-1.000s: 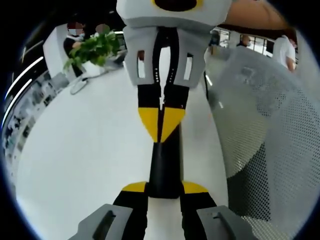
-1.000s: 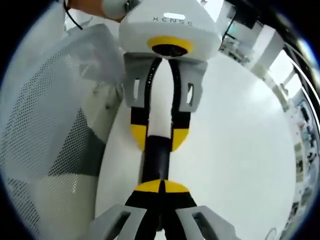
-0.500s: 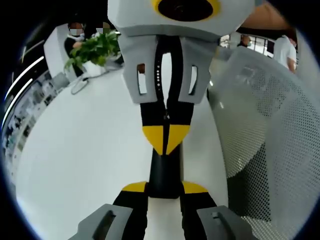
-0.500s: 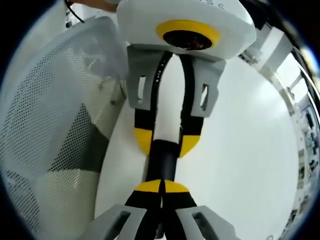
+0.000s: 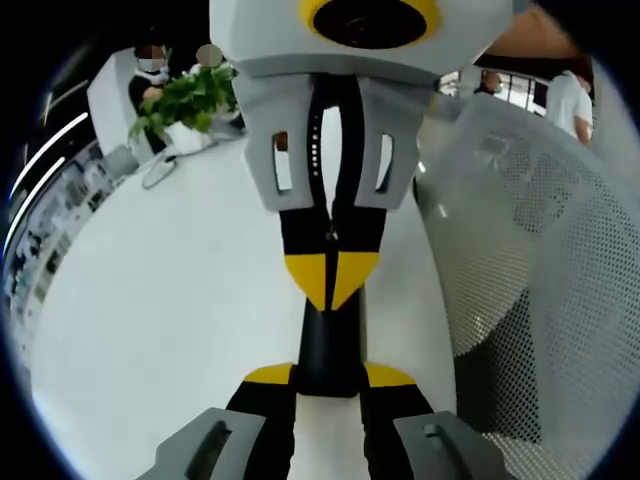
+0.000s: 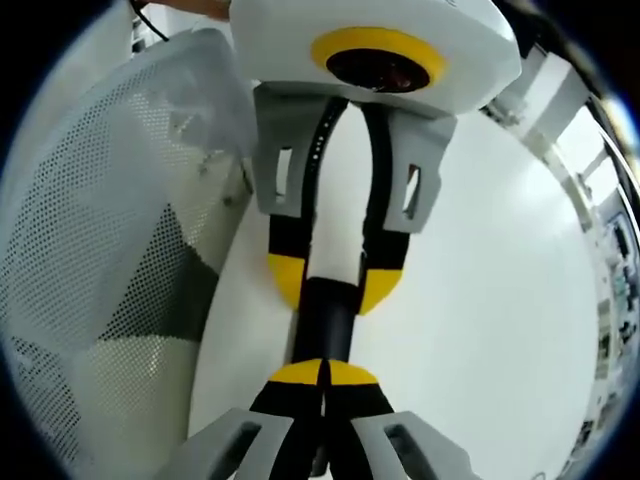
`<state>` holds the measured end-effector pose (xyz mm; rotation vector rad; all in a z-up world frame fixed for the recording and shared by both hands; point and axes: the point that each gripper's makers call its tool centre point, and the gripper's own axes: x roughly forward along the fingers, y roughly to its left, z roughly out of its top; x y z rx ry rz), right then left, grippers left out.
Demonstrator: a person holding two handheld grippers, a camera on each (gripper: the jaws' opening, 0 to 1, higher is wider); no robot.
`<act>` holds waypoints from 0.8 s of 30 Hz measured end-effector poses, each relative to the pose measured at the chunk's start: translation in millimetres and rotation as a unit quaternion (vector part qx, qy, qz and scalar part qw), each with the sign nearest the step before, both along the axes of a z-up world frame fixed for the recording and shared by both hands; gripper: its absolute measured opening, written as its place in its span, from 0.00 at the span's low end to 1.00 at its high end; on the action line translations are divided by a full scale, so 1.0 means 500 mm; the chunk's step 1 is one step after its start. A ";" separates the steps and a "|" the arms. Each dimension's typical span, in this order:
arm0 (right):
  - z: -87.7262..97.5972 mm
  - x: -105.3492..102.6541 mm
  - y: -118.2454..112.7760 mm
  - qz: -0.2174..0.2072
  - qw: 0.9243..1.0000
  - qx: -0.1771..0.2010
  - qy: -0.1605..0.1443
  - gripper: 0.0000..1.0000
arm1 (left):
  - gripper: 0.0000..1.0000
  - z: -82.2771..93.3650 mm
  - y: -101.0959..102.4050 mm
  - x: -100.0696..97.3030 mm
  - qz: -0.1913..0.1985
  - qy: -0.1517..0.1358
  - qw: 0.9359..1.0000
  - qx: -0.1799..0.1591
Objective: Press the specified remote control buttons in sequence, fully releasing each button before pressing the next.
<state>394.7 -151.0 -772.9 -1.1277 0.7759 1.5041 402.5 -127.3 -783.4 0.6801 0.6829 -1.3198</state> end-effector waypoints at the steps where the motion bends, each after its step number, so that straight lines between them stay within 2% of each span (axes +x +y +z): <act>1: 0.000 0.000 0.000 0.000 1.000 0.000 0.000 0.00 | 0.23 -0.001 0.001 0.001 0.000 0.000 1.000 0.000; 11: -0.002 0.000 -0.001 0.012 1.000 -0.013 -0.008 0.00 | 0.23 0.009 -0.003 -0.009 0.000 0.000 1.000 0.000; 17: -0.003 -0.002 -0.001 0.023 0.999 -0.021 -0.022 0.00 | 0.23 -0.004 0.002 0.002 0.001 0.000 1.000 -0.001; 24: -0.003 0.000 -0.003 0.016 1.000 -0.021 -0.012 0.00 | 0.23 0.000 -0.001 -0.001 0.002 0.000 1.000 -0.001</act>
